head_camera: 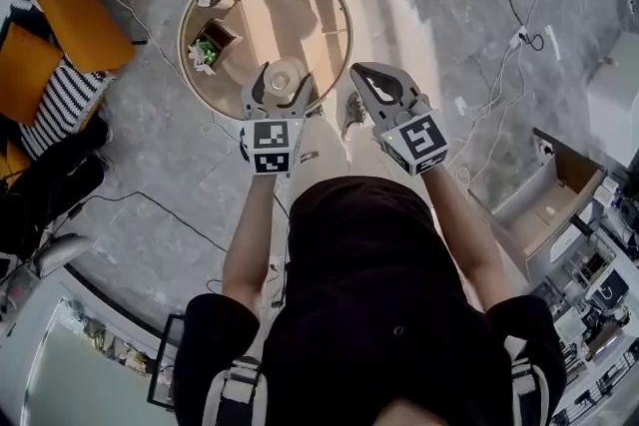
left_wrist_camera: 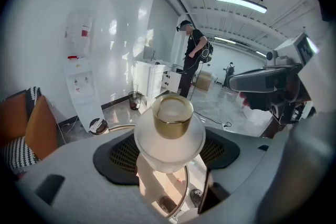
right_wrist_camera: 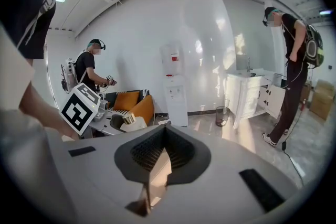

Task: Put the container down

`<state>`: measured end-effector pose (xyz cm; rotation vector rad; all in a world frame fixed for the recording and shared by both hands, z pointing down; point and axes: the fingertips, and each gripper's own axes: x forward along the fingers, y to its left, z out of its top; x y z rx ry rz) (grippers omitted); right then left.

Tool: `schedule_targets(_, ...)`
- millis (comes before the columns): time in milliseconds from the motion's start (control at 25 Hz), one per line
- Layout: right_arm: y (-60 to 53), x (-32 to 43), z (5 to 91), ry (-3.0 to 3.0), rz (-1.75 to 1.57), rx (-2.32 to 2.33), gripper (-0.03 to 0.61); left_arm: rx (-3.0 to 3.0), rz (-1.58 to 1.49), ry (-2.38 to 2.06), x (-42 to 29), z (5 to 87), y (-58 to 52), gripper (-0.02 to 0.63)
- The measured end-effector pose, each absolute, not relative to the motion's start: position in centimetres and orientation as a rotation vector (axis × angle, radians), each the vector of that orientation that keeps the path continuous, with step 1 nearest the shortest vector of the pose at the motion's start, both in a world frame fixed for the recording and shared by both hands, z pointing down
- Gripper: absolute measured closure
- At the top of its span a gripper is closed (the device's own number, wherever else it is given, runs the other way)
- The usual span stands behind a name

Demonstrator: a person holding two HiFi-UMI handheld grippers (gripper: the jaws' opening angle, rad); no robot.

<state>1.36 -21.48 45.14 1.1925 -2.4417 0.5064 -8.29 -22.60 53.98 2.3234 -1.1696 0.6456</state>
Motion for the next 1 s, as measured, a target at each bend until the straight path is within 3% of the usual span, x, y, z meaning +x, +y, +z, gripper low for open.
schedule_targets(1000, -28.1, 4.3, 57.2, -2.260, 0.720, 1.232, 0.575, 2.251, 0.753, -1.175, -5.8, 71.1, -30.3, 0.270)
